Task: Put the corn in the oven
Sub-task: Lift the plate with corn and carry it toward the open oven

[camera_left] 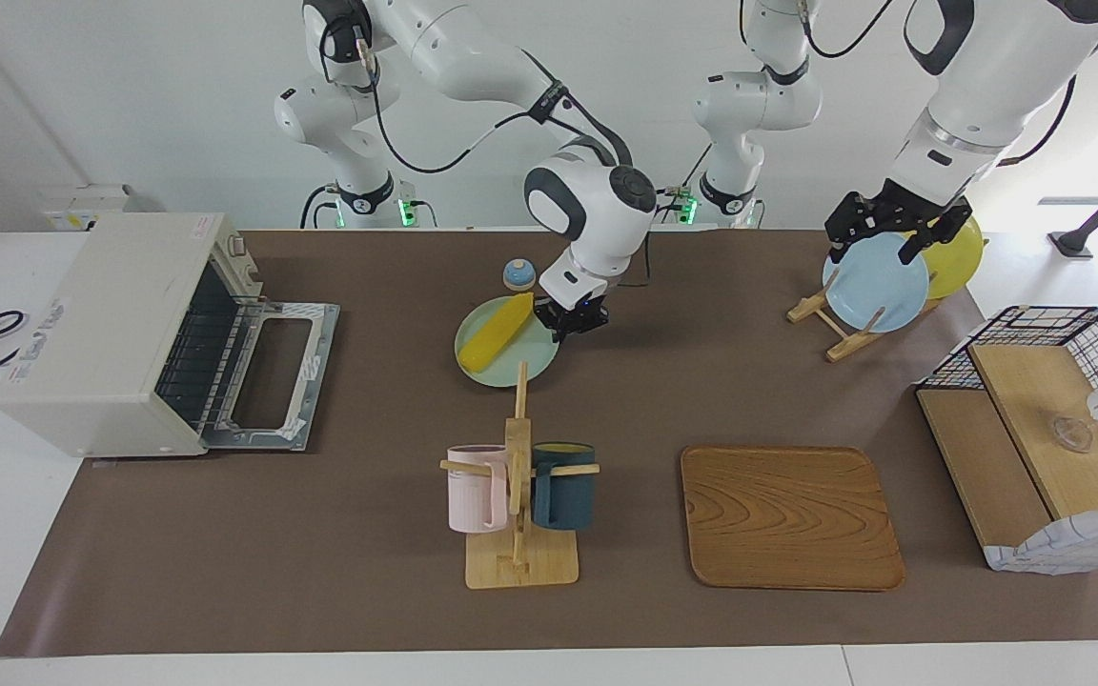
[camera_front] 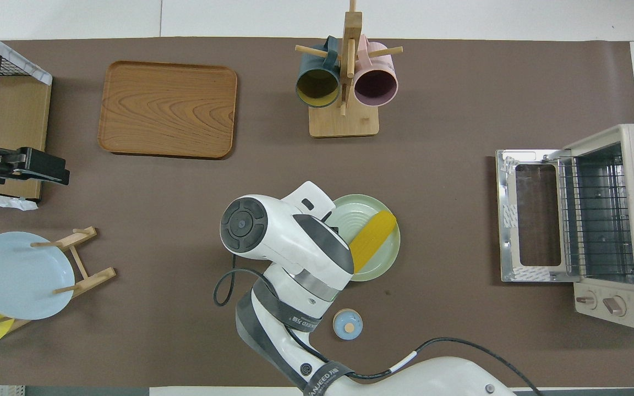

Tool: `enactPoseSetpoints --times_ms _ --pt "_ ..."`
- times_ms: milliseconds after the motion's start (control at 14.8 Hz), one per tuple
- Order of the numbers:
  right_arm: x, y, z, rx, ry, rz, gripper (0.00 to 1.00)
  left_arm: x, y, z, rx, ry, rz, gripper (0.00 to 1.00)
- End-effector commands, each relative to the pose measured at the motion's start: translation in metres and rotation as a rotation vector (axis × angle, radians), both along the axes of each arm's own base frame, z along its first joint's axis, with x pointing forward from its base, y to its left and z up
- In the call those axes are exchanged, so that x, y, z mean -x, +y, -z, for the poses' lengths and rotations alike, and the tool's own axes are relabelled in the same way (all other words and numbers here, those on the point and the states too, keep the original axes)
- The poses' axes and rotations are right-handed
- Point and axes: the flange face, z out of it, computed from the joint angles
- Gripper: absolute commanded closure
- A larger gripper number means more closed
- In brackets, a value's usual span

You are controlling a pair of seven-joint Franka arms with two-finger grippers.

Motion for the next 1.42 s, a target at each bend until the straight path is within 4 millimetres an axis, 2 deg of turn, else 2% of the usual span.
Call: enactPoseSetpoints --times_ms 0,270,472,809,876,943,1078,1213,1348 --pt "-0.012 -0.025 -0.024 0.021 0.008 -0.039 1.0 0.005 0.005 -0.001 -0.019 -0.015 0.005 0.0" --pt "-0.03 -0.074 -0.048 0.031 0.043 -0.055 1.0 0.005 0.006 -0.002 -0.019 -0.012 0.004 0.0" --pt "-0.032 -0.108 -0.057 0.03 0.058 -0.058 1.0 0.005 0.006 -0.002 -0.019 -0.012 0.004 0.0" --pt "-0.021 -0.152 -0.049 0.077 0.081 -0.059 1.0 0.005 0.006 -0.002 -0.019 -0.01 0.004 0.0" --pt "-0.024 -0.164 -0.046 0.111 0.074 -0.065 1.0 0.005 0.006 -0.002 -0.019 -0.01 0.004 0.0" --pt "-0.039 -0.195 -0.046 0.116 0.092 -0.075 1.0 0.005 0.006 -0.002 -0.019 -0.01 0.004 0.0" --pt "-0.046 -0.21 -0.047 0.113 0.102 -0.081 1.0 0.005 0.006 -0.002 -0.019 -0.01 0.004 0.0" --pt "-0.058 -0.235 -0.048 0.122 0.103 -0.085 1.0 0.005 0.006 -0.002 -0.019 -0.01 0.004 0.0" --pt "-0.062 -0.247 -0.046 0.121 0.117 -0.098 1.0 0.005 0.006 -0.002 -0.019 -0.01 0.004 0.0"
